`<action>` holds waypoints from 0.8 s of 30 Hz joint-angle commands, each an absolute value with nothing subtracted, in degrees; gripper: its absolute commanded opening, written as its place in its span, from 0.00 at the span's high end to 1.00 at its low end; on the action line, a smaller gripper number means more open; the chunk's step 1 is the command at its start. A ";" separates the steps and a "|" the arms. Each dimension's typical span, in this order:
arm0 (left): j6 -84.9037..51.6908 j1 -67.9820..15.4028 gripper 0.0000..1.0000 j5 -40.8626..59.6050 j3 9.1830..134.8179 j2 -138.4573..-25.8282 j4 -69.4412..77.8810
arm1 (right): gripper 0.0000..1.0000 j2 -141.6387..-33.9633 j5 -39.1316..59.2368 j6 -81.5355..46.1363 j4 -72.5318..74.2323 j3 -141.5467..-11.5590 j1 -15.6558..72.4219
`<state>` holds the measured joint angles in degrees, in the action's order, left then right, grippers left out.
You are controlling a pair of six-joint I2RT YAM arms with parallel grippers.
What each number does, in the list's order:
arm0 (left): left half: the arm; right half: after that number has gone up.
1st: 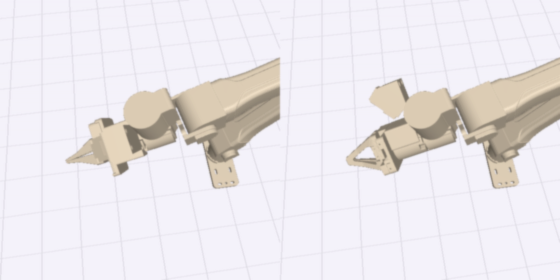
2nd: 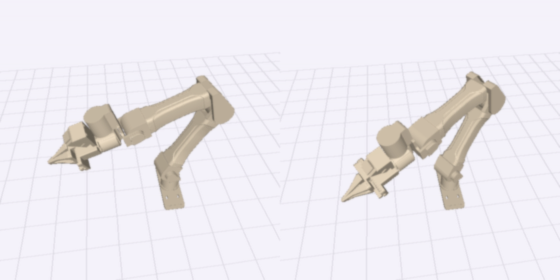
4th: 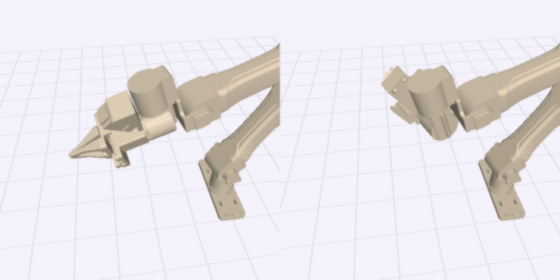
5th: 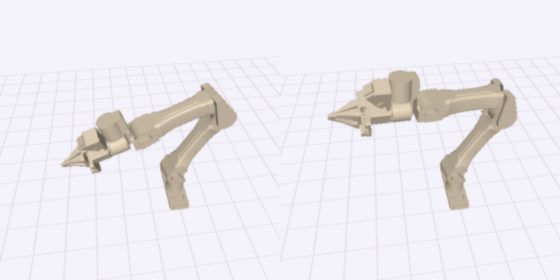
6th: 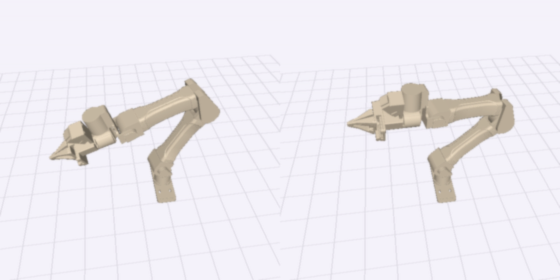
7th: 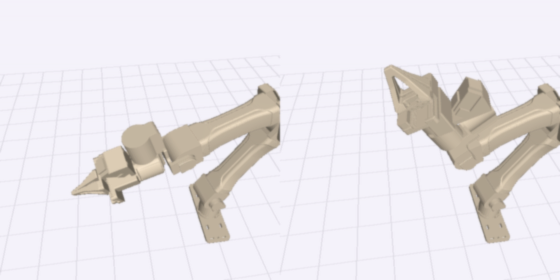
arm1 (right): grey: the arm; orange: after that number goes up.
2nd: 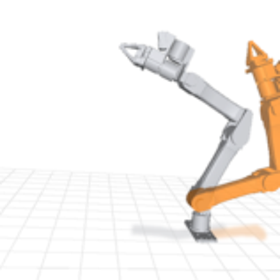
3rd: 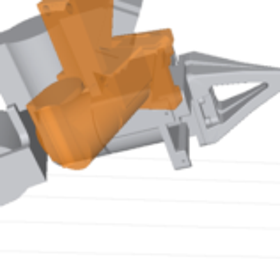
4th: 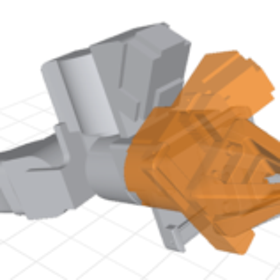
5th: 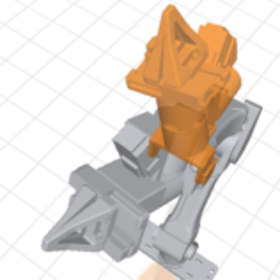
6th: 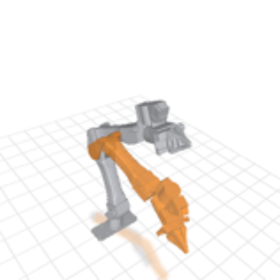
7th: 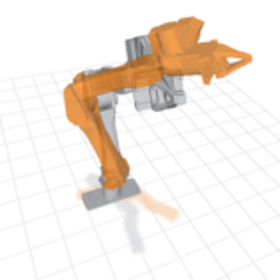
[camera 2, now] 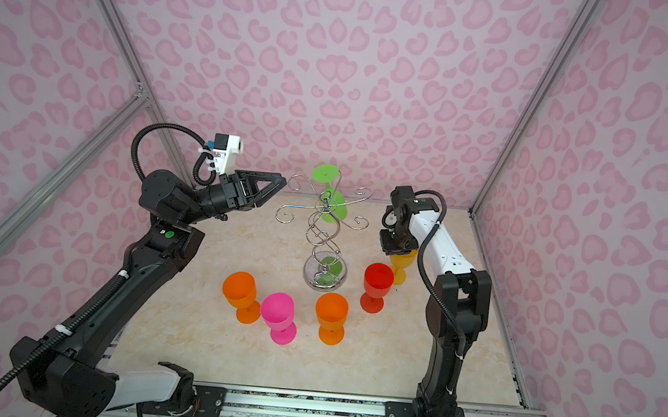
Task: Take the wine glass off the wine glass rack
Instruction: 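Lower the yellow glass upright beside the red glass with the right gripper, then open the right gripper and raise it off the yellow glass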
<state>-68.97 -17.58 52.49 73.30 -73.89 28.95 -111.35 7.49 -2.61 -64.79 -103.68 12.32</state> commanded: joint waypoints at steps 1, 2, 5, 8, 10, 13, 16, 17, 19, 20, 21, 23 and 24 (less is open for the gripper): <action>-67.62 -17.51 0.44 52.82 73.09 -73.11 29.39 | 0.70 -110.55 7.03 -2.68 -64.87 -103.41 12.39; -67.44 -17.50 0.44 52.74 73.05 -73.12 29.19 | 0.70 -110.04 7.02 -2.70 -64.74 -103.23 12.35; -66.89 -17.40 0.44 52.48 72.95 -73.04 28.47 | 0.70 -107.89 8.04 -2.52 -63.46 -102.56 12.38; -66.88 -17.24 0.44 52.23 72.78 -73.11 28.30 | 0.69 -104.90 9.61 -2.79 -61.41 -101.45 12.26; -66.88 -17.26 0.44 52.04 72.69 -73.12 28.10 | 0.69 -103.26 10.18 -3.05 -60.87 -101.17 12.15; -66.63 -17.19 0.44 51.93 72.60 -73.12 27.88 | 0.69 -100.28 10.91 -3.76 -59.95 -100.52 11.63; -66.33 -17.02 0.44 51.69 72.60 -73.00 27.45 | 0.69 -96.64 12.81 -5.27 -58.05 -99.22 10.24; -66.20 -17.01 0.44 51.68 72.61 -73.01 27.29 | 0.69 -95.50 13.54 -5.76 -57.36 -98.78 9.53; -65.95 -16.79 0.45 51.42 72.54 -73.10 26.99 | 0.69 -92.56 15.24 -7.12 -55.41 -97.56 8.00; -65.87 -16.70 0.44 51.33 72.51 -73.12 26.93 | 0.69 -91.14 16.26 -7.65 -54.34 -96.98 7.40; -65.92 -16.62 0.44 51.26 72.51 -73.29 26.89 | 0.70 -89.51 17.29 -8.30 -52.81 -96.06 6.75; -65.92 -16.50 0.44 51.16 72.48 -73.47 26.81 | 0.69 -85.97 18.85 -9.61 -48.87 -93.55 6.24; -65.87 -16.38 0.45 51.09 72.42 -73.50 26.80 | 0.70 -84.02 19.43 -10.21 -46.90 -92.39 6.24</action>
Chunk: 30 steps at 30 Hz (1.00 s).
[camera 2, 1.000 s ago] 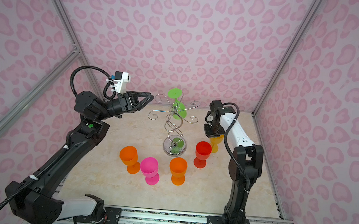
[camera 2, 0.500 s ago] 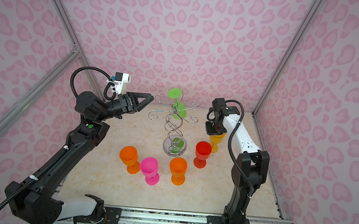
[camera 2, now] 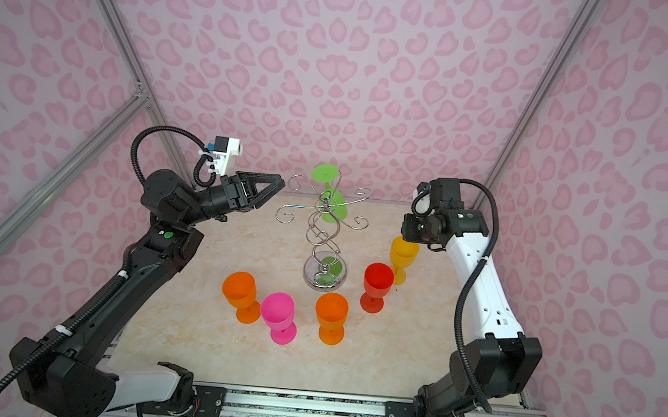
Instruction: Take the wine glass off the wine glass rack
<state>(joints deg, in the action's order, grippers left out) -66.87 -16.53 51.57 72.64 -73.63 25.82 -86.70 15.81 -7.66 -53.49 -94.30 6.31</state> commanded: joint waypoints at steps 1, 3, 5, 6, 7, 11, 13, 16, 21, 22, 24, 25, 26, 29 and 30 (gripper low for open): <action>-65.83 -16.37 0.44 51.06 72.42 -73.68 26.81 | 0.70 -82.44 20.10 -10.65 -45.53 -91.79 6.18; -65.53 -16.36 0.44 50.89 72.45 -73.78 26.51 | 0.70 -80.29 21.66 -11.15 -44.08 -91.80 6.17; -64.44 -16.35 0.45 50.40 72.51 -73.84 25.50 | 0.70 -78.16 24.30 -11.87 -41.73 -91.47 6.24; -63.72 -16.28 0.44 50.05 72.51 -73.98 24.61 | 0.70 -77.03 25.55 -12.53 -40.11 -91.16 6.24; -63.38 -16.19 0.44 49.85 72.42 -74.05 24.22 | 0.70 -75.97 26.90 -13.32 -38.51 -90.82 6.24; -63.19 -16.05 0.45 49.51 72.04 -74.34 24.04 | 0.62 -73.44 33.60 -17.84 -29.92 -89.17 6.41; -62.89 -16.07 0.45 49.39 72.03 -74.27 23.75 | 0.57 -74.30 38.54 -20.35 -25.32 -89.57 7.04; -62.36 -15.94 0.45 49.32 71.98 -73.84 23.08 | 0.56 -77.81 40.15 -22.11 -23.28 -93.27 9.38; -60.49 -15.93 0.45 48.72 71.84 -72.45 20.34 | 0.56 -86.49 40.53 -25.18 -22.50 -101.26 12.53; -60.02 -15.87 0.45 48.57 71.73 -72.14 19.77 | 0.56 -88.65 40.14 -25.46 -23.59 -103.86 13.12; -59.43 -15.86 0.45 48.26 71.55 -71.50 18.87 | 0.55 -92.67 39.84 -25.66 -25.99 -108.54 14.16; -59.26 -15.83 0.45 48.10 71.41 -71.22 18.56 | 0.55 -94.69 39.61 -25.71 -27.54 -110.96 14.63; -59.08 -15.79 0.45 48.01 71.30 -70.95 18.29 | 0.55 -96.91 39.26 -25.63 -28.96 -113.22 15.07; -58.91 -15.78 0.45 47.73 71.10 -70.65 18.02 | 0.55 -102.74 38.33 -25.22 -32.42 -118.73 16.47; -58.98 -15.79 0.45 47.72 71.02 -70.59 18.02 | 0.55 -104.17 38.17 -25.14 -33.25 -120.13 16.92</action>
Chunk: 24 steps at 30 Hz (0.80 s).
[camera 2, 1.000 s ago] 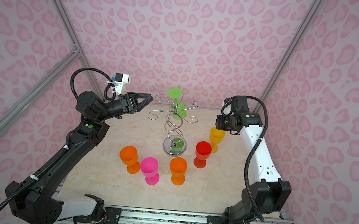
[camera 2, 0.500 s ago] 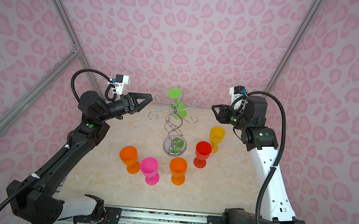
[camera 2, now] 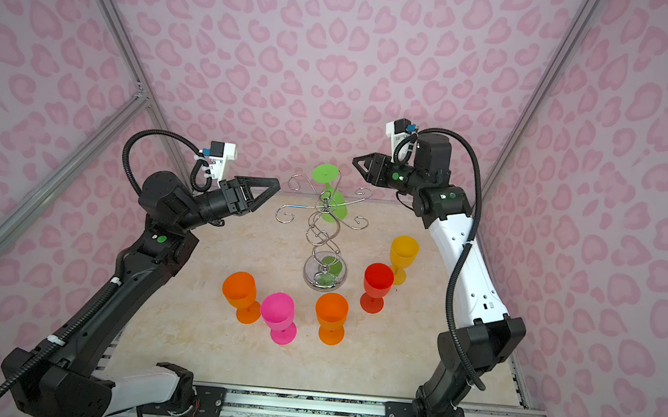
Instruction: Take the wine glass off the wine glass rack
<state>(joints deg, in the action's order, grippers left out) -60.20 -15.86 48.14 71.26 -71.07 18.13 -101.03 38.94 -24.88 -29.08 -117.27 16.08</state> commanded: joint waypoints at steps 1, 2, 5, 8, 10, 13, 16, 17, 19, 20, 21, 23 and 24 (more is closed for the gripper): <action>-59.06 -15.82 0.45 47.72 70.93 -70.51 18.02 | 0.54 -105.64 37.84 -25.20 -33.93 -121.40 17.49; -59.06 -15.81 0.45 47.72 70.84 -70.53 18.02 | 0.54 -106.72 37.48 -25.14 -34.23 -122.25 17.95; -58.85 -15.76 0.45 47.64 70.49 -70.18 17.67 | 0.53 -108.59 36.85 -25.56 -34.45 -123.37 18.81; -58.58 -15.80 0.45 47.55 70.48 -69.88 17.33 | 0.53 -109.48 36.23 -25.80 -34.51 -123.91 19.07; -58.22 -15.81 0.45 47.47 70.65 -69.87 16.89 | 0.52 -110.01 36.12 -25.88 -34.89 -124.60 19.21; -57.93 -15.74 0.45 47.38 70.84 -70.10 16.63 | 0.52 -110.98 35.72 -25.85 -35.72 -125.63 19.29; -57.42 -15.73 0.45 47.21 70.93 -70.33 16.26 | 0.52 -111.77 35.37 -25.78 -36.04 -125.86 19.34; -57.40 -15.70 0.45 47.20 70.93 -70.48 16.17 | 0.52 -112.01 35.55 -25.86 -35.98 -125.95 19.41; -57.35 -15.71 0.45 47.18 71.01 -70.66 16.11 | 0.52 -112.31 35.53 -25.84 -35.96 -126.12 19.59; -57.29 -15.73 0.45 47.15 71.02 -70.66 16.04 | 0.52 -112.32 35.51 -25.89 -35.82 -126.12 19.60; -57.19 -15.62 0.45 47.11 71.02 -70.66 16.00 | 0.52 -112.32 35.53 -26.03 -35.69 -126.18 19.69; -57.04 -15.64 0.45 47.11 71.02 -70.66 15.83 | 0.52 -112.32 35.58 -26.09 -35.46 -126.41 19.85; -57.04 -15.64 0.45 47.11 71.02 -70.57 15.74 | 0.52 -112.41 35.51 -26.10 -35.42 -126.54 19.87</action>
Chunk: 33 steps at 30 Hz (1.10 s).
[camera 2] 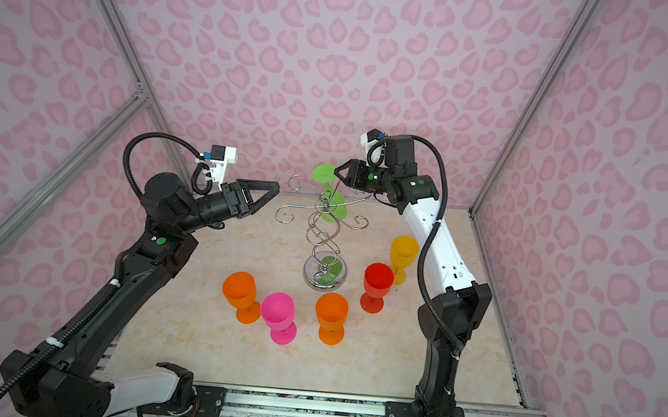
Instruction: Take the wine glass off the wine glass rack
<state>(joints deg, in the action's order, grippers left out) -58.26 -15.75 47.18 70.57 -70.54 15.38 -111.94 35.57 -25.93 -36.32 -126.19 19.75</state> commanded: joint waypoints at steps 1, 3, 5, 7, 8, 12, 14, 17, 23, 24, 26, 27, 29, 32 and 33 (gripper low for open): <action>-56.95 -15.64 0.45 47.11 70.93 -70.49 15.73 | 0.52 -112.41 35.44 -26.11 -35.29 -126.80 19.87; -56.71 -15.63 0.45 47.02 70.84 -70.40 15.48 | 0.52 -112.74 35.50 -26.13 -35.41 -127.29 20.03; -56.58 -15.64 0.45 47.00 70.84 -70.29 15.30 | 0.52 -113.73 35.81 -26.15 -36.23 -128.58 20.28; -56.48 -15.64 0.45 46.93 70.82 -70.22 15.21 | 0.52 -114.55 36.04 -25.95 -36.72 -129.58 20.59; -56.50 -15.61 0.45 46.93 70.80 -70.22 15.21 | 0.52 -114.84 35.95 -25.85 -36.76 -129.89 20.72; -56.01 -15.54 0.45 46.85 70.45 -69.94 14.94 | 0.52 -115.83 36.09 -25.93 -37.09 -131.39 21.18; -55.85 -15.51 0.45 46.84 70.31 -69.87 14.79 | 0.52 -116.25 36.08 -26.01 -37.25 -131.96 21.35; -55.70 -15.49 0.45 46.84 70.22 -69.63 14.60 | 0.52 -117.22 36.11 -25.94 -38.37 -133.45 21.36; -55.39 -15.55 0.45 46.78 70.22 -69.26 14.33 | 0.52 -117.42 35.78 -25.93 -38.93 -133.66 21.48; -55.36 -15.51 0.45 46.76 70.22 -69.17 14.25 | 0.52 -117.51 35.77 -25.98 -39.08 -133.66 21.44; -55.33 -15.46 0.45 46.76 70.14 -69.13 14.26 | 0.52 -117.64 35.95 -25.93 -39.12 -133.62 21.53; -55.30 -15.46 0.45 46.76 70.14 -69.10 14.24 | 0.52 -117.69 36.03 -25.93 -39.14 -133.68 21.58; -55.31 -15.42 0.45 46.76 70.14 -69.13 14.24 | 0.52 -117.77 36.21 -25.94 -39.11 -133.68 21.71; -55.29 -15.39 0.45 46.76 70.14 -69.17 14.15 | 0.52 -117.95 36.39 -26.02 -39.09 -133.90 21.85; -55.27 -15.46 0.45 46.76 70.14 -69.09 14.15 | 0.52 -118.10 36.39 -26.02 -39.19 -134.10 21.88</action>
<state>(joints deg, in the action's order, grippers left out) -56.36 -15.44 46.68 70.22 -69.71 13.26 -117.32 35.66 -25.93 -38.89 -133.80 21.74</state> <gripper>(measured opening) 0.547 0.480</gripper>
